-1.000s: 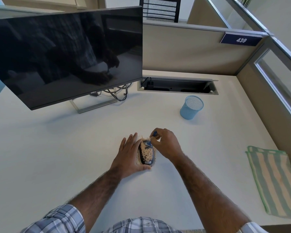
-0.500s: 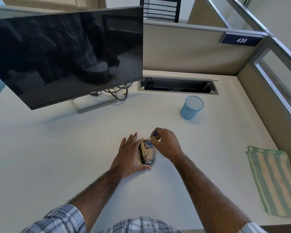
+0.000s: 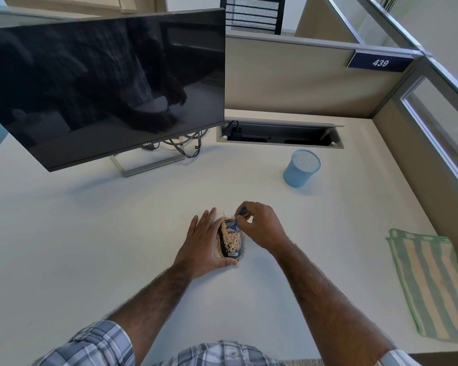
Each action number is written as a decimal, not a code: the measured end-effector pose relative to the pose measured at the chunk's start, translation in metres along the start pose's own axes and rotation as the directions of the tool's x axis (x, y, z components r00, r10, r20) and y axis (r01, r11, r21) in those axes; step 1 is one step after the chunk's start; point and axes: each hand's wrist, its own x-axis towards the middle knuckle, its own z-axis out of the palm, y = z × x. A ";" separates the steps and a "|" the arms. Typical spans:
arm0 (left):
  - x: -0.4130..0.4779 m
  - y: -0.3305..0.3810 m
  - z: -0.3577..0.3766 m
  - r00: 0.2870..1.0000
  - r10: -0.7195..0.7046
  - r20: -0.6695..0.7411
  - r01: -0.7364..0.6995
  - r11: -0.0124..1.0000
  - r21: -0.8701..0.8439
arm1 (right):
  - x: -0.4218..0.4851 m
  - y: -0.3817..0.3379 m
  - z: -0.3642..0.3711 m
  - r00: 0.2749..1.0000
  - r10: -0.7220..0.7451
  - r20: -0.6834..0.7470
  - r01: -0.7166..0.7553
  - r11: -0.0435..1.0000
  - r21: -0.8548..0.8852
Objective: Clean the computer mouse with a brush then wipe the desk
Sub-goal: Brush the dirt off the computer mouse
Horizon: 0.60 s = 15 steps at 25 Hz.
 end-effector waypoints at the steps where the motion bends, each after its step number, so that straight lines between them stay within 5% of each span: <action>1: 0.000 0.000 0.000 1.000 -0.001 0.000 0.001 1.000 0.001 | 0.001 0.002 -0.002 1.000 0.014 -0.019 -0.014 1.000 0.002; 15: -0.001 0.001 -0.003 1.000 -0.006 0.002 0.006 1.000 0.006 | -0.002 0.018 -0.004 0.995 0.077 -0.068 -0.069 0.992 0.110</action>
